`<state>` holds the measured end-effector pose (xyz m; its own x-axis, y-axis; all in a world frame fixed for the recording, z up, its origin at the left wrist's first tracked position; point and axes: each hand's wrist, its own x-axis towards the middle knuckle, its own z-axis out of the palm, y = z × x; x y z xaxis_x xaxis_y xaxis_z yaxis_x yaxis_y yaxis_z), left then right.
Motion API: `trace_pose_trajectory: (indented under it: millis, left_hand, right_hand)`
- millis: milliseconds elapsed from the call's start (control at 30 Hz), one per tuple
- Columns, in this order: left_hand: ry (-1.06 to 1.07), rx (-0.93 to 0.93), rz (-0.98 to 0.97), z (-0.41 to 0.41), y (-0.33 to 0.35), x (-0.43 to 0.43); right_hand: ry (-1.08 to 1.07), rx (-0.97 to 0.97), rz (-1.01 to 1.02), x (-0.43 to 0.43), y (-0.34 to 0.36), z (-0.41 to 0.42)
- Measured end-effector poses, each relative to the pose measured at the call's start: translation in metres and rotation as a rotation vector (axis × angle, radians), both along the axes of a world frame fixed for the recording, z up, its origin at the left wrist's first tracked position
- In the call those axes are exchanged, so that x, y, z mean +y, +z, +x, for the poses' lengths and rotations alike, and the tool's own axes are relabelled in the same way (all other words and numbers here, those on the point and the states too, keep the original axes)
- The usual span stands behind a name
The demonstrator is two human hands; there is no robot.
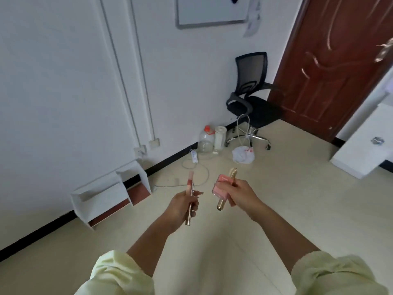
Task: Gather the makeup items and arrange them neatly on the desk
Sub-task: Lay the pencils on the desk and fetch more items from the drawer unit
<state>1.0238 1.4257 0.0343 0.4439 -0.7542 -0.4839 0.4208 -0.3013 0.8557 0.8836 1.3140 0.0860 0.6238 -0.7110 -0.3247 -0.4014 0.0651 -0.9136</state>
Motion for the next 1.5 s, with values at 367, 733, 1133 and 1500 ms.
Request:
trace_pose_trajectory:
  millis: [367, 733, 1133, 1500]
  left_hand:
    - [-0.380, 0.048, -0.011, -0.116, -0.001, -0.287]
    - [-0.628, -0.075, 0.019, -0.206, 0.012, -0.614]
    - [-0.831, 0.119, -0.062, -0.392, 0.011, -0.891]
    - [-0.845, 0.183, 0.018, -0.562, 0.031, -1.103]
  right_hand:
    - [-0.469, -0.053, 0.096, -0.234, -0.017, -0.154]
    - [-0.761, -0.120, 0.147, -0.509, -0.008, -0.251]
    - [-1.027, -0.240, 0.204, -0.753, -0.016, -0.447]
    - [-1.149, -0.323, 0.261, -0.946, -0.015, -0.615]
